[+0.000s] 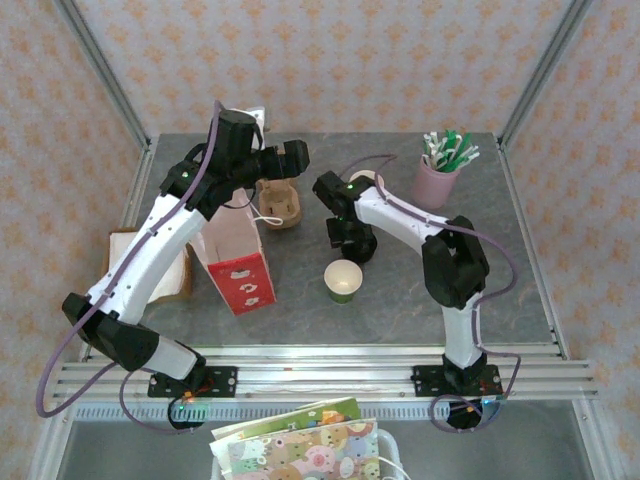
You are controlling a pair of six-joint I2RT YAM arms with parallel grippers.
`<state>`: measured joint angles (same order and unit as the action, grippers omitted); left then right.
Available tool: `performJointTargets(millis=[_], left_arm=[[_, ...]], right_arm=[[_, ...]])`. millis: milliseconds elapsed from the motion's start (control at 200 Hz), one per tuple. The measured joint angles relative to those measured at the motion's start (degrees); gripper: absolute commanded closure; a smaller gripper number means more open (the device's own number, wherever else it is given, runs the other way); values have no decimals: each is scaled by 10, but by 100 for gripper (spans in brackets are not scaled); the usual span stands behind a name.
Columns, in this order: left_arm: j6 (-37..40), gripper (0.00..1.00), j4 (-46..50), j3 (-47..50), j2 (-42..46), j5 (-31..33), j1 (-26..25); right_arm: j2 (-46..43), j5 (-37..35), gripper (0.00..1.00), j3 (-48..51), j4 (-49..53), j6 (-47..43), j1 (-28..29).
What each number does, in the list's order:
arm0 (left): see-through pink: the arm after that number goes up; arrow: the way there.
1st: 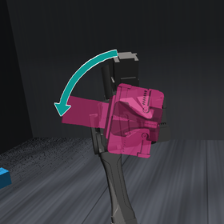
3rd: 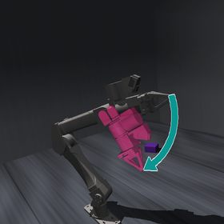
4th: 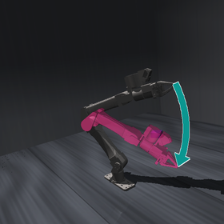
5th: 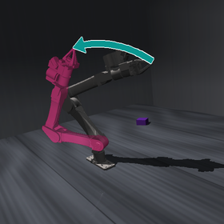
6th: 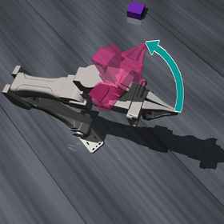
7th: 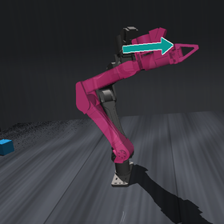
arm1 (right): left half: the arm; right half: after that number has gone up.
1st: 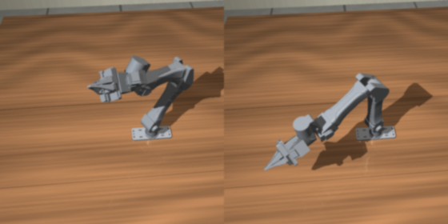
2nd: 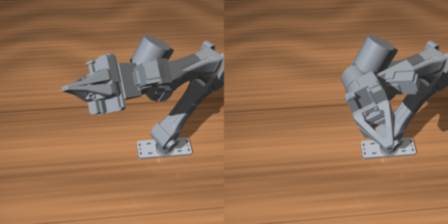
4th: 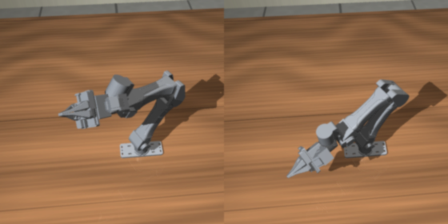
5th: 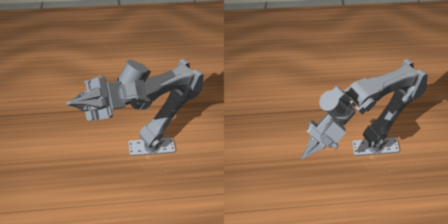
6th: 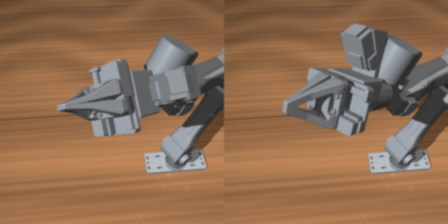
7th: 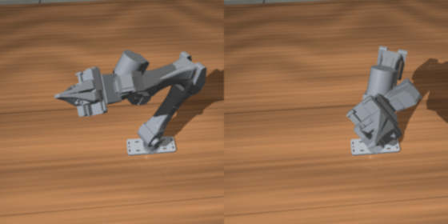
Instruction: Pack the takeout coffee
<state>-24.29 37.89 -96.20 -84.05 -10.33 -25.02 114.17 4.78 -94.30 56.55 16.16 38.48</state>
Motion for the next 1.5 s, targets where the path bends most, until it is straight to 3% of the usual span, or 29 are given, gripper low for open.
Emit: performJointTargets(millis=[180,896,1501], left_arm=[[2,1,0,0,0,-2,0],[4,1,0,0,-7,-13,0],[8,1,0,0,-7,-15,0]], right_arm=[[0,7,69,3,-24,-2,-7],[9,13,86,23,-48,-2,-7],[9,12,81,23,-48,-2,-7]])
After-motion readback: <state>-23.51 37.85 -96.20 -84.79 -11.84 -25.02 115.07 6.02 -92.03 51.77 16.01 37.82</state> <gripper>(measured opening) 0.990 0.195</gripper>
